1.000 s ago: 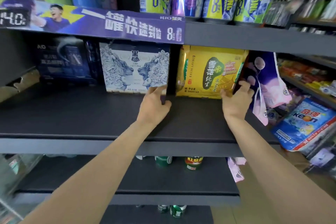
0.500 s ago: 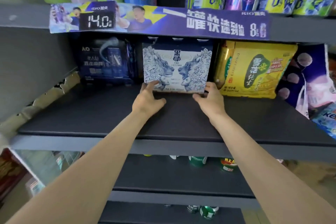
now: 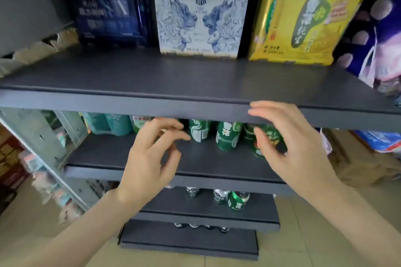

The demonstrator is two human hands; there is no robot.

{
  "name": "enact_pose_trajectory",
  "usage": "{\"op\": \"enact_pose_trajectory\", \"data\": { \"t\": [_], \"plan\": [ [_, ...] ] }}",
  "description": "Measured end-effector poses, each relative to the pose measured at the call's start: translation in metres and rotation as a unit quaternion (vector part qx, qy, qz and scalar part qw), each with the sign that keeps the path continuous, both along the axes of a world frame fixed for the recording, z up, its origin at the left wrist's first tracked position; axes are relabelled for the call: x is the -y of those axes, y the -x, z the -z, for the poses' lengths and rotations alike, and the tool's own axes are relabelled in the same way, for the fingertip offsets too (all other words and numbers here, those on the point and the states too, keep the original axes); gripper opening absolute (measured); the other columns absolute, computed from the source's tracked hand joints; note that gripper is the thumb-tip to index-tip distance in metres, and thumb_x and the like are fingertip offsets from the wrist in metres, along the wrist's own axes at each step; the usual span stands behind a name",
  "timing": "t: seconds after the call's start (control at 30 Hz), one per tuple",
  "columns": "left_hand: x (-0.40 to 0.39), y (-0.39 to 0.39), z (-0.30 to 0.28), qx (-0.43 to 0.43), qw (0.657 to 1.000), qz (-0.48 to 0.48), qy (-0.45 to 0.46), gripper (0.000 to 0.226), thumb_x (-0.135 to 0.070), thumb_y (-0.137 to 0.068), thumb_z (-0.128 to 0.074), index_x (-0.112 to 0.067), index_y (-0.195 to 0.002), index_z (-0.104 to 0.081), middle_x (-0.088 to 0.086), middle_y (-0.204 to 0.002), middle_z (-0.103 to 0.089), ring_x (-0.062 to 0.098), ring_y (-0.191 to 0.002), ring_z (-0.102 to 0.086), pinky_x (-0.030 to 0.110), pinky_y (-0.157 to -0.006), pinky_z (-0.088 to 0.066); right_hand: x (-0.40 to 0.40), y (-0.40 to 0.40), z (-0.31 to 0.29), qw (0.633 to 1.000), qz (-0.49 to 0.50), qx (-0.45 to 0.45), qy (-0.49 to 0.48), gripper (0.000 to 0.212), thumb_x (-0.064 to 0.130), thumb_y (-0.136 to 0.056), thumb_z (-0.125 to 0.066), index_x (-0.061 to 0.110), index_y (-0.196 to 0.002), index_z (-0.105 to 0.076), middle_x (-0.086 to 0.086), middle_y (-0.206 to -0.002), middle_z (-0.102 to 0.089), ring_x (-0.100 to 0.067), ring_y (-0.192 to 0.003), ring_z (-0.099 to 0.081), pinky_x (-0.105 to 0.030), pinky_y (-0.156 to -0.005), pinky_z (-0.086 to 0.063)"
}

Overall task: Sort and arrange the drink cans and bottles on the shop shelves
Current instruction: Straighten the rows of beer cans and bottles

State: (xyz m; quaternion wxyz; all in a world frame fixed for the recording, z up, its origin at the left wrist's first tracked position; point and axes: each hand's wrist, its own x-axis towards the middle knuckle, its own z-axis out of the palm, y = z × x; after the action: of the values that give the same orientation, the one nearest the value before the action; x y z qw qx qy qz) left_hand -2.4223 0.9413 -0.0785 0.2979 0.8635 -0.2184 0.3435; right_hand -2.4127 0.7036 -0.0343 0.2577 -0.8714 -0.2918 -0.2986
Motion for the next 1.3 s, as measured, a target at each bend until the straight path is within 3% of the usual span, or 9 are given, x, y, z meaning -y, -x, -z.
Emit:
{"op": "enact_pose_trajectory", "data": {
  "t": [0.13,0.3,0.4,0.53,0.67,0.77,1.07,1.2,1.3],
  "plan": [
    [0.032,-0.033,0.058,-0.08,0.997,0.005,0.001,0.034,-0.018,-0.085,-0.048,-0.011,-0.117,-0.056,-0.001,-0.115,-0.047,0.013,-0.105,-0.046,0.023,-0.091,-0.037,0.049,-0.006,0.078,0.997,0.019,-0.008,0.081,0.028,0.015,-0.087,-0.054,0.004,-0.11,-0.063,-0.008,-0.116,-0.058,-0.019,-0.107,-0.051,-0.014,-0.101,-0.032],
    [0.085,-0.089,0.104,-0.179,0.973,-0.034,0.143,0.058,-0.024,-0.083,-0.066,-0.014,-0.132,-0.037,-0.001,-0.124,-0.039,0.012,-0.114,-0.045,0.019,-0.084,-0.039,0.078,-0.056,0.159,0.96,0.191,-0.111,-0.17,0.068,0.013,-0.075,-0.077,0.005,-0.131,-0.04,-0.014,-0.129,-0.04,-0.019,-0.112,-0.044,-0.041,-0.099,-0.043],
    [0.112,-0.117,0.134,-0.246,0.961,-0.026,0.122,0.086,-0.034,-0.079,-0.07,-0.009,-0.142,-0.019,0.005,-0.14,-0.032,0.018,-0.128,-0.035,0.026,-0.098,-0.035,0.075,-0.092,0.186,0.924,0.153,-0.23,-0.264,0.09,0.026,-0.067,-0.083,0.018,-0.138,-0.029,-0.004,-0.133,-0.042,-0.015,-0.117,-0.045,-0.038,-0.102,-0.04],
    [0.123,-0.145,0.151,-0.297,0.944,-0.032,0.141,0.084,-0.032,-0.079,-0.072,-0.005,-0.138,-0.02,0.008,-0.139,-0.04,0.023,-0.127,-0.04,0.024,-0.093,-0.035,0.081,-0.122,0.2,0.916,0.112,-0.266,-0.278,0.064,0.026,-0.069,-0.082,0.026,-0.118,-0.041,0.011,-0.11,-0.056,-0.01,-0.107,-0.051,-0.025,-0.09,-0.035],
    [0.118,-0.155,0.152,-0.276,0.95,-0.005,0.146,0.088,-0.03,-0.078,-0.073,-0.007,-0.143,-0.017,0.004,-0.143,-0.036,0.02,-0.13,-0.035,0.021,-0.091,-0.03,0.09,-0.139,0.21,0.935,0.082,-0.218,-0.266,0.075,0.037,-0.058,-0.085,0.021,-0.117,-0.042,0.005,-0.112,-0.06,-0.015,-0.108,-0.055,-0.035,-0.099,-0.042],
    [0.117,-0.153,0.152,-0.254,0.962,-0.02,0.097,0.091,-0.032,-0.082,-0.069,-0.002,-0.145,-0.01,0.01,-0.147,-0.028,0.023,-0.132,-0.031,0.025,-0.095,-0.031,0.088,-0.144,0.21,0.941,0.078,-0.193,-0.269,0.075,0.033,-0.06,-0.085,0.013,-0.119,-0.043,0.002,-0.109,-0.059,-0.015,-0.103,-0.056,-0.029,-0.091,-0.043],
    [0.117,-0.141,0.156,-0.271,0.956,-0.022,0.113,0.102,-0.033,-0.081,-0.071,-0.003,-0.147,0.001,0.013,-0.152,-0.022,0.028,-0.136,-0.027,0.034,-0.106,-0.029,0.101,-0.157,0.213,0.924,0.185,-0.185,-0.279,0.07,0.029,-0.069,-0.082,0.007,-0.124,-0.044,-0.01,-0.127,-0.048,-0.028,-0.114,-0.049,-0.041,-0.101,-0.041],
    [0.116,-0.144,0.156,-0.264,0.956,-0.022,0.123,0.103,-0.033,-0.078,-0.073,-0.002,-0.146,-0.002,0.012,-0.15,-0.027,0.028,-0.135,-0.031,0.034,-0.105,-0.031,0.106,-0.164,0.205,0.924,0.185,-0.211,-0.259,0.064,0.029,-0.067,-0.083,0.007,-0.12,-0.054,-0.011,-0.12,-0.061,-0.027,-0.109,-0.056,-0.04,-0.099,-0.044],
    [0.116,-0.145,0.156,-0.248,0.959,-0.017,0.135,0.1,-0.034,-0.078,-0.073,-0.002,-0.146,-0.007,0.011,-0.147,-0.031,0.027,-0.133,-0.034,0.034,-0.103,-0.033,0.102,-0.162,0.206,0.929,0.206,-0.19,-0.243,0.071,0.026,-0.077,-0.076,0.002,-0.131,-0.036,-0.015,-0.13,-0.05,-0.031,-0.119,-0.048,-0.037,-0.099,-0.039]
  ]
}}
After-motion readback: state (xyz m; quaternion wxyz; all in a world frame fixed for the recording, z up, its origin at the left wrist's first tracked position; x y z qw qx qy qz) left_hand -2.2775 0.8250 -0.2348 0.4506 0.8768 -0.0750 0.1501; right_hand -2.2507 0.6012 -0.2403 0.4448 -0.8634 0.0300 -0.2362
